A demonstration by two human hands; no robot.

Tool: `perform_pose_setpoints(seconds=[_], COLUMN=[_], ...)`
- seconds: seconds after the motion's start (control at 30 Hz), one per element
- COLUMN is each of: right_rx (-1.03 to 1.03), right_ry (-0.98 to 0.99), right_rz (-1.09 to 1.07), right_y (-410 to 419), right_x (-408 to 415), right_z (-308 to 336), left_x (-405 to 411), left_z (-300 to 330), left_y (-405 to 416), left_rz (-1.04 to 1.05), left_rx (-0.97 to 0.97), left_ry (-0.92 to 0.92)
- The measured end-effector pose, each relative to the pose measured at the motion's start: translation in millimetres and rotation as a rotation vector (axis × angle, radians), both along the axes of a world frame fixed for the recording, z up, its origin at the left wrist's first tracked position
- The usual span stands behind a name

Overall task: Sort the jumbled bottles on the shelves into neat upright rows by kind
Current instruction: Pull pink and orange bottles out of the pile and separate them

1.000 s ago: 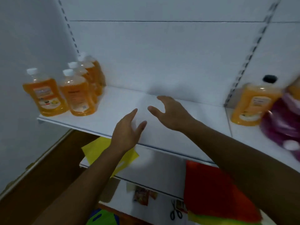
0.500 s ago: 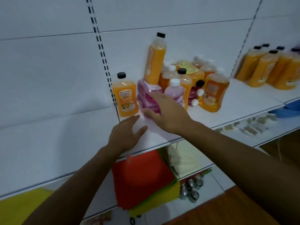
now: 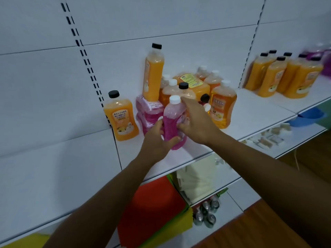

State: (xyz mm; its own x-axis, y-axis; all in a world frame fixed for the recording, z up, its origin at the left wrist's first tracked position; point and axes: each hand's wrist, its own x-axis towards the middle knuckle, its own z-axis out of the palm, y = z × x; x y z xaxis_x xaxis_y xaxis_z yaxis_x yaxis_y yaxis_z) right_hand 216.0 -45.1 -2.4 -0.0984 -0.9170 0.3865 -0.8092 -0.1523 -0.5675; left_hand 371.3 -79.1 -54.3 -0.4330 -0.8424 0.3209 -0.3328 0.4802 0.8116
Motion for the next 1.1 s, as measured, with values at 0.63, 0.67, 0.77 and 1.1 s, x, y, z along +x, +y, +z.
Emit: perform_pose_setpoints(seconds=[0.63,0.67,0.77,1.1], right_rx=[-0.024,-0.025,-0.03,-0.043], right_ry=[-0.104,-0.112,-0.159,-0.202], right_rz=[-0.074,-0.105,-0.187,-0.435], right_y=[103.6,111.9,136.7,155.1], right_x=[-140.0,-154.5,-197.6,-333.2], right_z=[28.1,26.9,20.3,0.9], left_x=[-140.4,-157.3,-210.7,-374.9], left_z=[11.8,11.8,9.0,-10.6], left_y=[52.2,57.6,71.0,63.7], left_rz=[-0.356,-0.393,-0.517,-0.77], left_rx=[0.134,0.157,0.238,0.232], left_ry=[0.169,0.169,0.176,0.11])
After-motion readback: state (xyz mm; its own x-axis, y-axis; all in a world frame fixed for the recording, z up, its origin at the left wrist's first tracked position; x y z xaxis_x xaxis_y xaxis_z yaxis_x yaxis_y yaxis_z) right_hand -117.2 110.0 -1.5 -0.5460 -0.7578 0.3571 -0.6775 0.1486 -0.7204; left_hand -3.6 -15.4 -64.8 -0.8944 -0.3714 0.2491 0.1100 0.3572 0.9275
